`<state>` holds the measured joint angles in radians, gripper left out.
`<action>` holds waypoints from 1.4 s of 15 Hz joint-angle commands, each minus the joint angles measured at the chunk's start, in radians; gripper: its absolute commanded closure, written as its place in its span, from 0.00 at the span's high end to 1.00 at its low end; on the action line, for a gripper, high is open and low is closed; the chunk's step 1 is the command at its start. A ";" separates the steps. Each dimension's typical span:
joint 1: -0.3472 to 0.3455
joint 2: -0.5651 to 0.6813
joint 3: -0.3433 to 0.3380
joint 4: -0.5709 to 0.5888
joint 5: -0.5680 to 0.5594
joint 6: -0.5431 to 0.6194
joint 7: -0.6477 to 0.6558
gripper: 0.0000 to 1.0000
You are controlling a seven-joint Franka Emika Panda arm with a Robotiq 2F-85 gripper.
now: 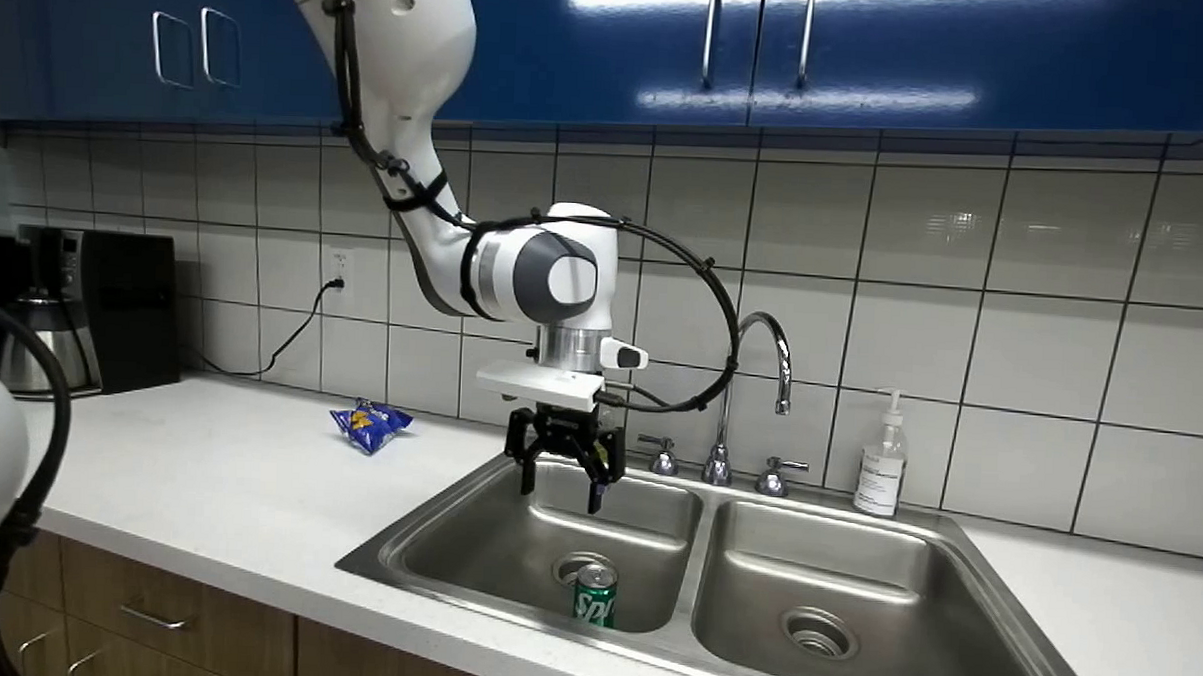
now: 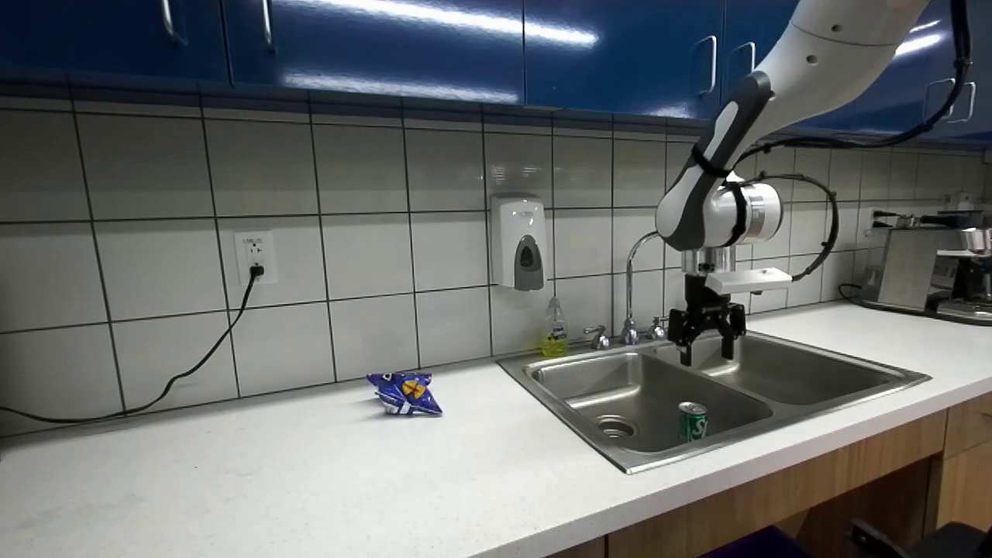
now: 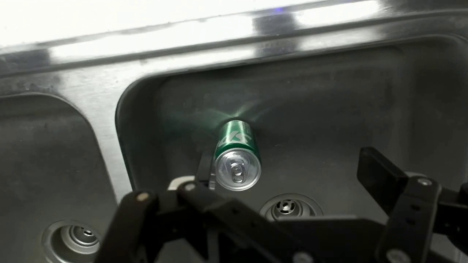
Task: Remove the green can from the sink and put it on the counter
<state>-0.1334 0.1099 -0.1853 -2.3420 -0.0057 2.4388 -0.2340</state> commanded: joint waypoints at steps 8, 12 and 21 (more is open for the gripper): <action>-0.078 0.194 0.050 0.119 0.082 0.065 -0.160 1.00; -0.106 0.256 0.077 0.172 0.104 0.059 -0.203 1.00; -0.150 0.361 0.110 0.266 0.095 0.041 -0.220 1.00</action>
<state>-0.2428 0.4379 -0.1106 -2.1224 0.0789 2.5010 -0.4155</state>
